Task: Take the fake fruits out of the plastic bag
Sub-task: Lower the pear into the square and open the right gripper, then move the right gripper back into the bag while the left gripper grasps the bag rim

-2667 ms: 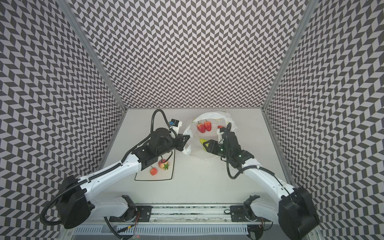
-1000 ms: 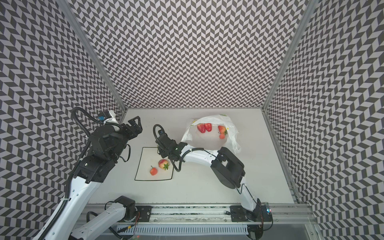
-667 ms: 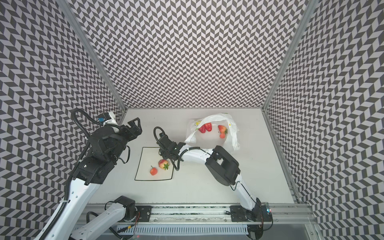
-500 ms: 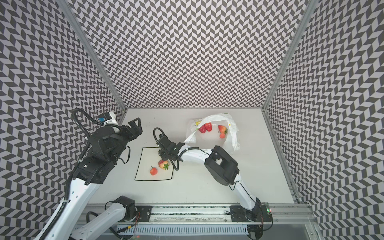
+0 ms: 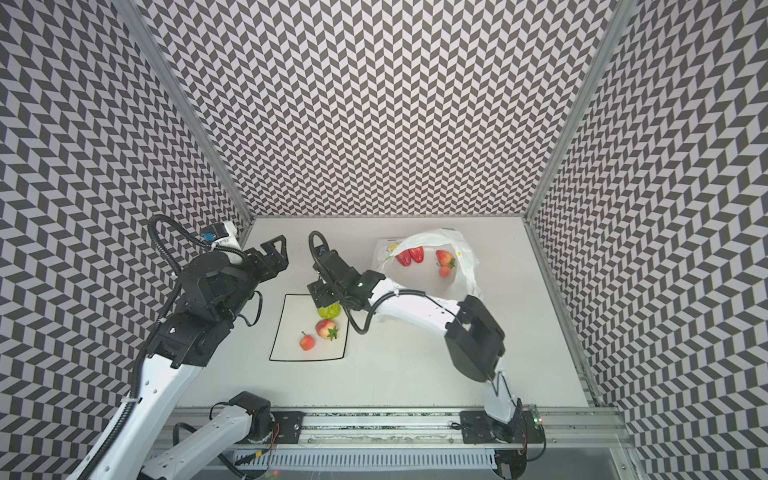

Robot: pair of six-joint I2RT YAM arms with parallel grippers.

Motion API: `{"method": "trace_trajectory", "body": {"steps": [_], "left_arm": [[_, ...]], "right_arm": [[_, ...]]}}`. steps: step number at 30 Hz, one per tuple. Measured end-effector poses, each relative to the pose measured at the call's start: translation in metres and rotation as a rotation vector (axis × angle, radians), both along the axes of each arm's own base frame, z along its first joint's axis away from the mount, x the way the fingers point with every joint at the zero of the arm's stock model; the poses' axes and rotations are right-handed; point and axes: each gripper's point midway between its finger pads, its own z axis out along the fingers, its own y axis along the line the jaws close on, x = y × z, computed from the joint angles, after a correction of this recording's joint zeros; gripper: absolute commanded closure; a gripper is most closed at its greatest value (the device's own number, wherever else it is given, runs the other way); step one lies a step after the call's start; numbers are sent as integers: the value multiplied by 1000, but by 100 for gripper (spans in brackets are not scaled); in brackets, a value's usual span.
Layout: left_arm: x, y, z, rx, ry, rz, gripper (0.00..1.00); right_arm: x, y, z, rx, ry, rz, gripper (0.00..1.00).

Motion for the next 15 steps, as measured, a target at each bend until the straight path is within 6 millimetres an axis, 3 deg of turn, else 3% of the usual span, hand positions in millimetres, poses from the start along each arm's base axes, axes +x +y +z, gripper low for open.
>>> {"method": "trace_trajectory", "body": {"steps": [5, 8, 11, 13, 15], "left_arm": [[5, -15, -4, -10, -3, -75, 10], [8, -30, -11, -17, 2, -155, 11], [9, -48, -16, -26, 12, -237, 11], [8, -65, -19, -25, 20, -299, 10], [1, -90, -23, -19, 31, -386, 8]], "right_arm": [[-44, -44, 121, 204, -136, 21, 28], [-68, -87, 156, 282, -181, -14, 31], [-70, -129, 148, 282, -173, -118, 35], [-64, -151, 122, 244, -132, -199, 36], [-54, -172, 79, 174, -69, -294, 39]]}}
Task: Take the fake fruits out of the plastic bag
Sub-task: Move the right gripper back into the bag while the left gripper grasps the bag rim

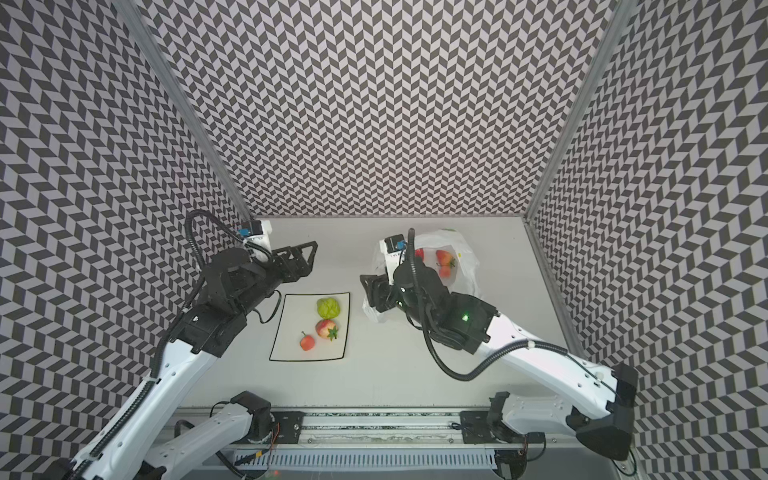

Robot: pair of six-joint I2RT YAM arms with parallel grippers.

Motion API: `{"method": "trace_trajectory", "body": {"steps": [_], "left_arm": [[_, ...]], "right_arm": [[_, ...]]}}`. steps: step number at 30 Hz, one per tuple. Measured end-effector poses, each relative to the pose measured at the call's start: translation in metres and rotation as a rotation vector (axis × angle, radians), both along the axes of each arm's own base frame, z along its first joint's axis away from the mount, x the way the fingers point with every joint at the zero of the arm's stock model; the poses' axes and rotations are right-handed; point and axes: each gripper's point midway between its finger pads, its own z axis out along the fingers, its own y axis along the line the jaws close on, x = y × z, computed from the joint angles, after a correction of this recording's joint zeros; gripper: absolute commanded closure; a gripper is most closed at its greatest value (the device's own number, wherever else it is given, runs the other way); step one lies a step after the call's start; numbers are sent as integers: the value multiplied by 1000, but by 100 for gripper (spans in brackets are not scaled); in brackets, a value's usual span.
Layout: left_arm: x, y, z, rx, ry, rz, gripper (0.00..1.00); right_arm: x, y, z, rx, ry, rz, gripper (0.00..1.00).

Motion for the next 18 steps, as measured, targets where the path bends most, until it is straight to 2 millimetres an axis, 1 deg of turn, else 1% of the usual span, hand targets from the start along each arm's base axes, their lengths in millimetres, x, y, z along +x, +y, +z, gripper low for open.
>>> {"method": "trace_trajectory", "body": {"steps": [1, 3, 5, 8, 11, 14, 17, 18], "left_arm": [[-5, -13, -2, 4, 5, -43, 7], [-16, -42, -8, 13, 19, -140, 1], [-27, -65, -15, 26, 33, -214, 0], [-39, -96, -33, 52, 69, -301, 0], [-41, -116, -58, 95, 124, -344, 0], [-38, -130, -83, 144, 172, -367, 0], [-31, -139, -106, 198, 212, -368, 2], [-29, -140, -112, 210, 222, -365, 3]], "right_arm": [[4, -8, -18, -22, 34, -36, 39], [10, -29, -62, -73, 121, -116, 40], [14, -44, -89, -94, 179, -177, 40], [23, -55, -119, -78, 239, -258, 39], [37, -56, -146, -24, 294, -335, 39], [55, -52, -171, 37, 349, -403, 38], [79, -54, -191, 93, 396, -480, 38], [86, -56, -194, 109, 405, -501, 38]]}}
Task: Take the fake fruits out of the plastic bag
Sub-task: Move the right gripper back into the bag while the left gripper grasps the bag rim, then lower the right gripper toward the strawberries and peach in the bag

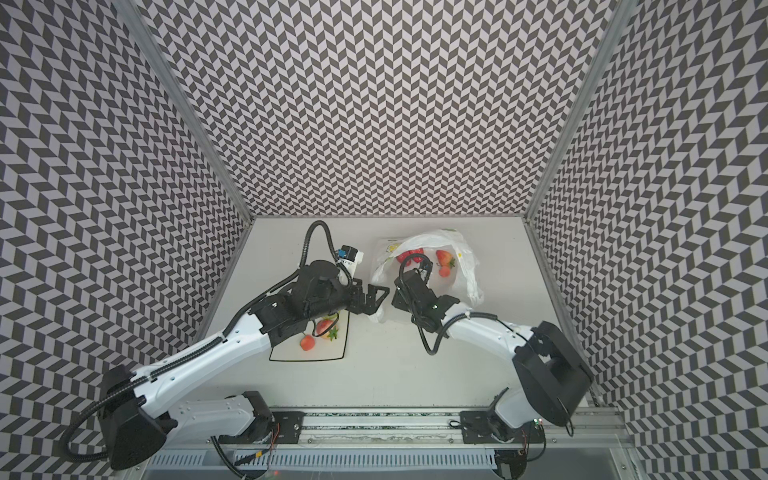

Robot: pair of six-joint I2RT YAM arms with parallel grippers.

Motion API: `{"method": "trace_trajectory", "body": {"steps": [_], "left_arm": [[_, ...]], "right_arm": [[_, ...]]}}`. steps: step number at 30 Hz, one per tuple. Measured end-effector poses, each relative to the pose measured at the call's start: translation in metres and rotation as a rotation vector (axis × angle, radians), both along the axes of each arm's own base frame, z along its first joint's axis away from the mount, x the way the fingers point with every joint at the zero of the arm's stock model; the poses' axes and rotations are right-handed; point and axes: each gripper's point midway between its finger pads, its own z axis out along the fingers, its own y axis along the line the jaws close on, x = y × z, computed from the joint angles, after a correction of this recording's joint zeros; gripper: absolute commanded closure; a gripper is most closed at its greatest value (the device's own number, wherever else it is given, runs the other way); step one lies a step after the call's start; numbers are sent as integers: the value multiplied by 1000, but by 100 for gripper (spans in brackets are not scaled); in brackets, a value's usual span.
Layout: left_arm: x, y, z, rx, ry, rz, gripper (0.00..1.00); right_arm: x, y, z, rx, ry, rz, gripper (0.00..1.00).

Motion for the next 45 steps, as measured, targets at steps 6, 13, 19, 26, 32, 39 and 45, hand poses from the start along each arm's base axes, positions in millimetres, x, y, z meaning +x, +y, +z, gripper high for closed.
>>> {"method": "trace_trajectory", "body": {"steps": [6, 13, 19, 26, 32, 39, 45], "left_arm": [[19, -12, -32, 86, 21, 11, 26], [56, -33, -26, 102, -60, 55, 83], [86, -69, 26, 42, -231, 7, 100], [39, -130, 107, -101, -516, -313, 100], [-2, -119, 87, -134, -532, -453, 100], [2, -52, -10, -6, -326, -332, 100], [-2, -40, -27, -3, -248, -272, 100]], "right_arm": [[44, -9, -8, 123, 1, -131, 32], [76, -46, -27, 214, 32, -243, 29], [85, -76, -34, 229, 34, -301, 26], [67, -105, -45, 220, 51, -345, 23], [50, -128, -43, 196, 40, -359, 21], [47, -123, -38, 144, 32, -260, 23], [56, -104, -19, 131, 6, -175, 23]]}}
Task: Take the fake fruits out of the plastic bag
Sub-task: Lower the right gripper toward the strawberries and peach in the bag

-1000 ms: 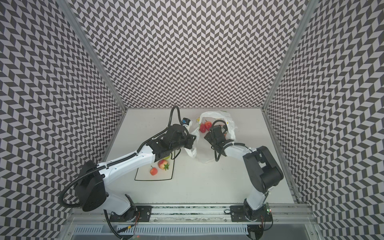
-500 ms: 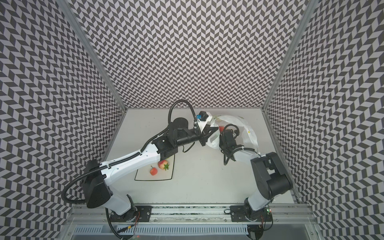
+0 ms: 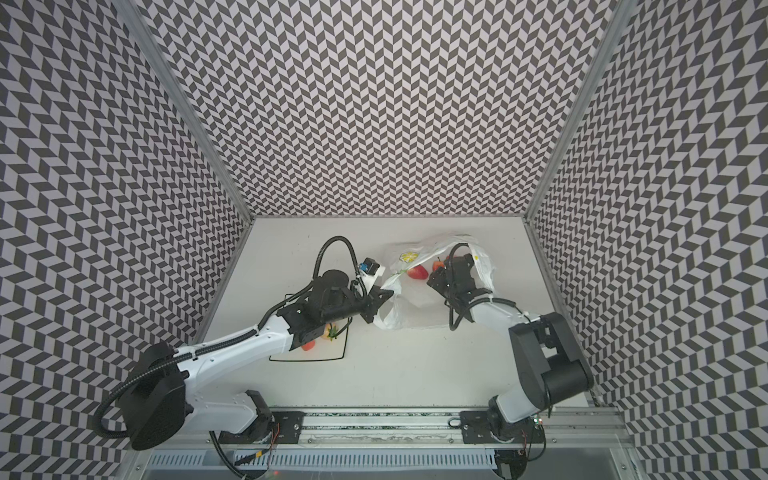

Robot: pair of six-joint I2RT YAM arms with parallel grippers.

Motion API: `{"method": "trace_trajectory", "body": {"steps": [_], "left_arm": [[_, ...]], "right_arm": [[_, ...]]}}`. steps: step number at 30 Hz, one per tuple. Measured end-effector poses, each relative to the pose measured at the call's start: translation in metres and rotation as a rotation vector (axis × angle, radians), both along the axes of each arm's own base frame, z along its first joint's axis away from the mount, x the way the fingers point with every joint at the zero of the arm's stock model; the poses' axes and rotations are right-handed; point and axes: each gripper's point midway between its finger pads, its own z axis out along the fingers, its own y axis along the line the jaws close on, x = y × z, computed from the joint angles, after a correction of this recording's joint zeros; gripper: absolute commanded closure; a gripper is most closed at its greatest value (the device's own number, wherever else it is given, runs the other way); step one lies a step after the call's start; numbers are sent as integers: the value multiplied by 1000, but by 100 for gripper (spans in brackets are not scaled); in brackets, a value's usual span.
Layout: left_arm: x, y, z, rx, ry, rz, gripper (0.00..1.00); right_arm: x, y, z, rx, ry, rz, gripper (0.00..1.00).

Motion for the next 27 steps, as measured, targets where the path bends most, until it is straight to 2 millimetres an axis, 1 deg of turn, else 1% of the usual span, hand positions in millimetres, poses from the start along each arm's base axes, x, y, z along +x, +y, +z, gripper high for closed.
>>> {"method": "trace_trajectory", "body": {"steps": [3, 7, 11, 16, 22, 27], "left_arm": [[2, 2, 0, -7, 14, 21, 100], [-1, 2, 0, -4, 19, 27, 100], [-3, 4, 4, -4, 13, 30, 100], [-3, 5, 6, -4, 5, 34, 100], [-3, 6, 6, 0, 4, 34, 100], [-3, 6, 6, 0, 4, 34, 100]], "right_arm": [[12, 6, 9, -3, -22, 6, 23], [30, 7, 9, -50, -28, 8, 24], [50, 5, 2, -133, -24, 8, 25], [61, 5, -10, -217, -6, 45, 24], [82, 17, -21, -283, -4, 113, 23], [87, 28, -35, -318, 13, 155, 25]]}}
